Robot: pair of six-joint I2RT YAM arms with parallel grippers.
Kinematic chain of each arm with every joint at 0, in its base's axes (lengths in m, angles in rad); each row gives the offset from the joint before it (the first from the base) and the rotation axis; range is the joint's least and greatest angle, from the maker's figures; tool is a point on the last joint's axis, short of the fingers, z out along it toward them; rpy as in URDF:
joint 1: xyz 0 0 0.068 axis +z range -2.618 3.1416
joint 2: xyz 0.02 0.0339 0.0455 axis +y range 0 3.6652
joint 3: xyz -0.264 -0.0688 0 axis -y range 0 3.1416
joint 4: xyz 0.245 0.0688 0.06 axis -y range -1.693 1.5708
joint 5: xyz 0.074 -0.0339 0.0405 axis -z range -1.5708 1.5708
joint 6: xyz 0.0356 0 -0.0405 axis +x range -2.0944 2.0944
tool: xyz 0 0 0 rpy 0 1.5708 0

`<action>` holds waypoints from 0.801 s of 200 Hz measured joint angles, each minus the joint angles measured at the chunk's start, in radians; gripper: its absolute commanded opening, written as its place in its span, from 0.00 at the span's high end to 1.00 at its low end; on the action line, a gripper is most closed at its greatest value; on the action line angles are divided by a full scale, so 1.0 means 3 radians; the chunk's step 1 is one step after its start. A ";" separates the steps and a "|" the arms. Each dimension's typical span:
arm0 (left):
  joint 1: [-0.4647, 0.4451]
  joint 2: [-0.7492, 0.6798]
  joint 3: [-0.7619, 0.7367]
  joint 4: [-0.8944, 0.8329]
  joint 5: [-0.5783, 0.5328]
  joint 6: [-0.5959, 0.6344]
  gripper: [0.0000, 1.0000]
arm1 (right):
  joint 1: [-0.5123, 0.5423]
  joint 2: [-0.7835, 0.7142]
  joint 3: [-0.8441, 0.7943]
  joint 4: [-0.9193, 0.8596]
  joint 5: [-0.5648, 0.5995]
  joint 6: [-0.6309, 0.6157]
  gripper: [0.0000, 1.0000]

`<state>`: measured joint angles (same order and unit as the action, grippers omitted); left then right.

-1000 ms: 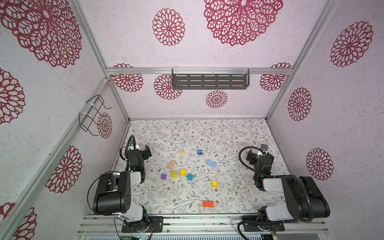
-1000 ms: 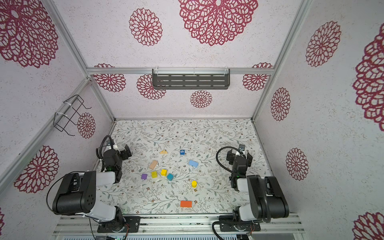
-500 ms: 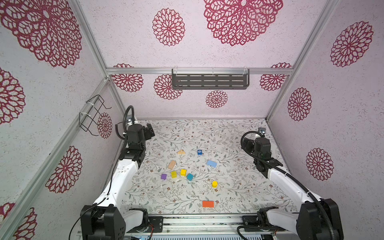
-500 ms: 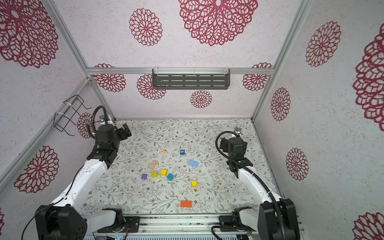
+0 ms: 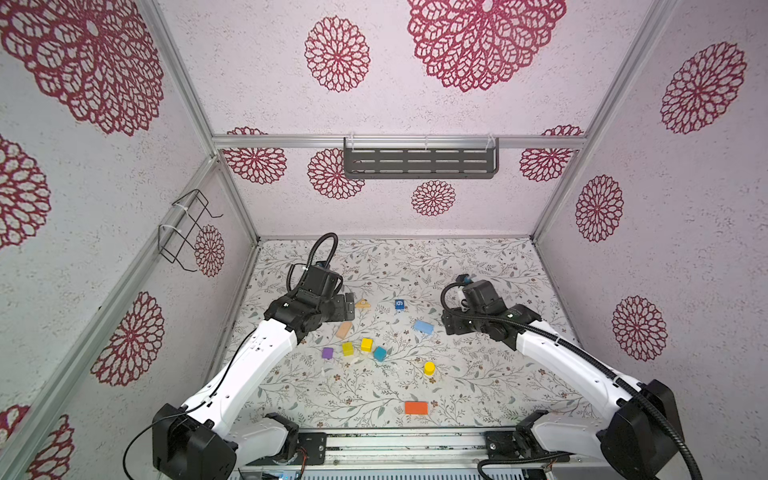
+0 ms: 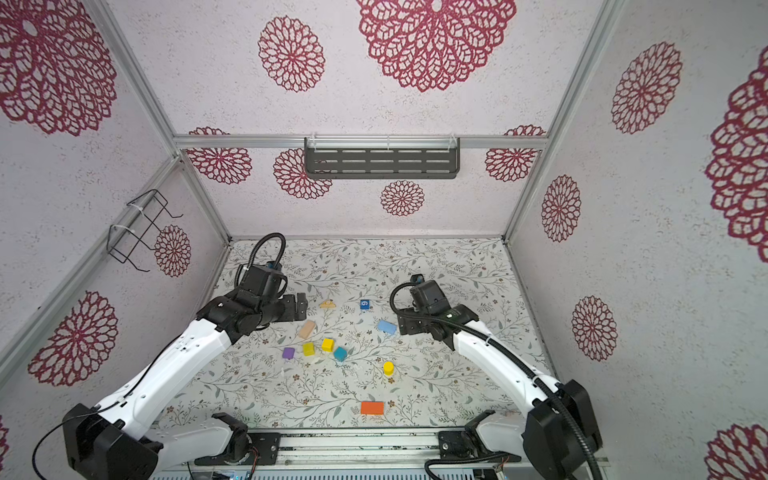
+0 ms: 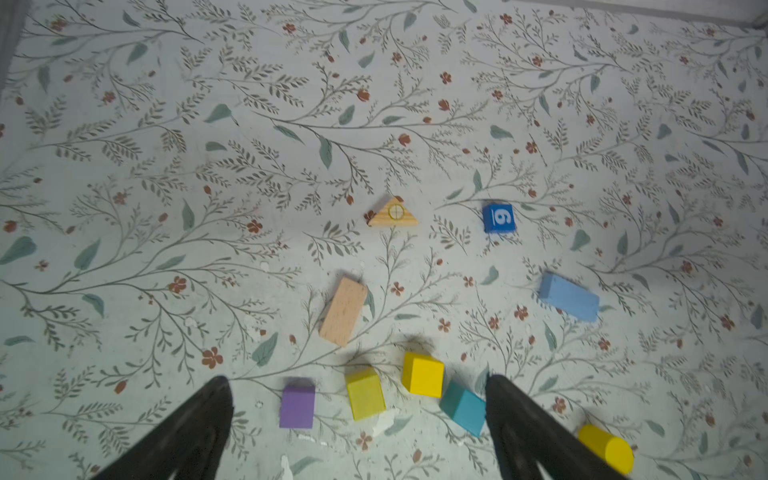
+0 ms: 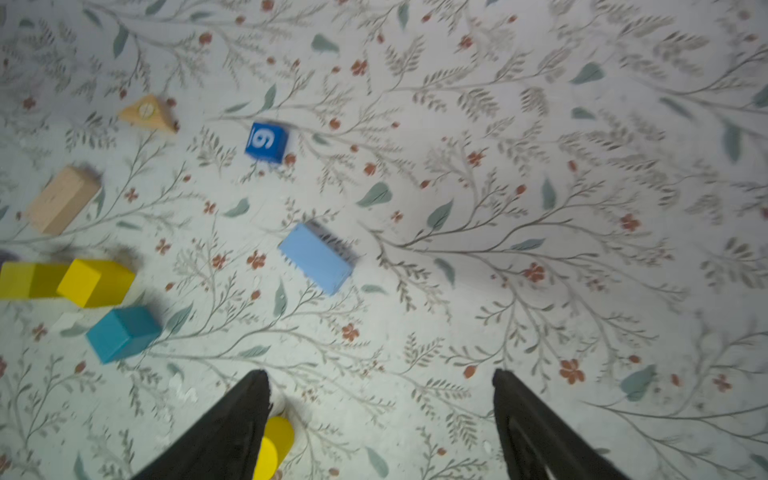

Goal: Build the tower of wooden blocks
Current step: 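Move the right gripper over the light blue block while the left arm advances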

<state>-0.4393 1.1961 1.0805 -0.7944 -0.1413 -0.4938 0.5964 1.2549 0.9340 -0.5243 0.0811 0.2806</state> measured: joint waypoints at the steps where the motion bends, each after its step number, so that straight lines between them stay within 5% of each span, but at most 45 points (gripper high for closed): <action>1: 0.0000 -0.0008 -0.0004 -0.0004 0.0005 -0.0003 0.03 | 0.0004 0.0001 -0.0001 -0.0005 -0.0005 -0.0004 0.16; 67: -0.0046 -0.0732 -0.0674 0.0008 0.0266 -0.0320 0.03 | 0.0041 0.0530 0.0178 -0.0070 -0.0165 -0.0439 0.19; 160: -0.0058 -0.0655 -0.1033 0.0235 0.0257 -0.0501 0.03 | 0.0041 0.1567 0.0777 0.0203 -0.0175 -0.0593 0.21</action>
<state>-0.4568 0.9997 0.7708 -0.7238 -0.0643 -0.6441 0.6086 1.7248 1.1671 -0.4633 0.0284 0.1028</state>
